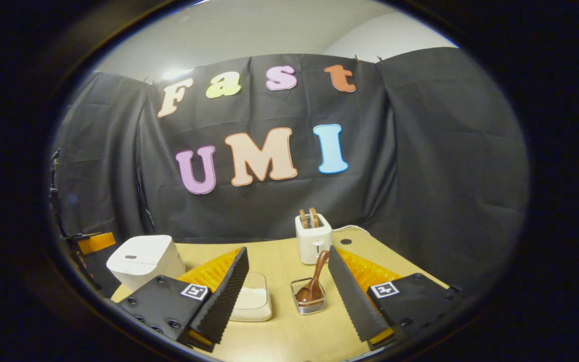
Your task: Close the left gripper, press the button to open the rice cooker; take a wooden spoon from the chopstick holder with the right hand, scoop a spoonful of rice and pour it into the rice cooker, then put the wooden spoon back into the chopstick holder.
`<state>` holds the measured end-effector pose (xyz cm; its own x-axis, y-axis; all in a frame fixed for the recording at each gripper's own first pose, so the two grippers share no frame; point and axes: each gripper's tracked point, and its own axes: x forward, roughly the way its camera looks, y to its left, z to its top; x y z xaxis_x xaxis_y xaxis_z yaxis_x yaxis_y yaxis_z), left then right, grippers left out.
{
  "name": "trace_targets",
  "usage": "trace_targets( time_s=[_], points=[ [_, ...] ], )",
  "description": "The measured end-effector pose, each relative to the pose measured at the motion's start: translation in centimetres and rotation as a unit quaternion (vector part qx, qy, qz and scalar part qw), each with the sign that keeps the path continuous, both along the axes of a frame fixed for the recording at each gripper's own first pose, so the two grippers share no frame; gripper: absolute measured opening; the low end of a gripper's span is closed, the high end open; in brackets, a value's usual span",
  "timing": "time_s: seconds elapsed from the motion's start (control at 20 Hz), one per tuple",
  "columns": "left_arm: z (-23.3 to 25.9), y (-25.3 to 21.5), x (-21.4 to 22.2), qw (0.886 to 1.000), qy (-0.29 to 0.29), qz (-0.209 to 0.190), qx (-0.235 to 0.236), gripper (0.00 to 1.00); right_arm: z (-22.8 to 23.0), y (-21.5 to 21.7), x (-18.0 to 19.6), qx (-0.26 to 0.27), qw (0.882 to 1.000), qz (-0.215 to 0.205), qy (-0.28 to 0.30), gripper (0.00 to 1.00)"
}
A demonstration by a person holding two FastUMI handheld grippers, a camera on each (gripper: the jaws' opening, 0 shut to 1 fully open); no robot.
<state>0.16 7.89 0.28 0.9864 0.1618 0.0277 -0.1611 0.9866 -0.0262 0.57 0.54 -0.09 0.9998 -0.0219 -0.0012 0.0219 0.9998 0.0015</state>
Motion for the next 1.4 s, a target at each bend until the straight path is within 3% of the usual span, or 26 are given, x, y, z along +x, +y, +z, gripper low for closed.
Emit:
trace_targets(
  time_s=[0.05, 0.1, 0.15, 0.3, 0.4, 1.4],
  points=[
    [-0.1, 0.7, -0.1, 1.000, 0.003, 0.009, 0.002, 0.65, -0.1, 0.1, 0.0, 0.000, 1.000, 0.001, 0.000, 1.00],
    [-0.1, 1.4, 0.0, 1.000, 0.008, 0.017, 0.005, 0.42, -0.1, 0.2, 0.0, -0.001, 1.000, 0.002, 0.000, 1.00],
    [-0.3, 2.0, -0.2, 1.000, 0.010, 0.024, 0.009, 0.41, -0.2, 0.2, 0.1, -0.002, 1.000, 0.003, 0.000, 1.00],
    [-0.1, 3.7, -0.1, 0.999, 0.014, 0.042, 0.021, 0.12, -0.2, 0.3, 0.5, -0.002, 1.000, 0.006, 0.002, 1.00],
    [-0.2, 4.2, 0.1, 0.999, 0.019, 0.044, 0.025, 0.02, -0.1, 0.3, 0.6, -0.002, 1.000, 0.006, 0.002, 1.00],
    [-6.8, 8.0, 7.1, 0.994, 0.094, 0.028, -0.038, 0.00, -1.6, -0.9, 0.8, -0.020, 0.999, -0.032, 0.028, 0.99]
  ],
)
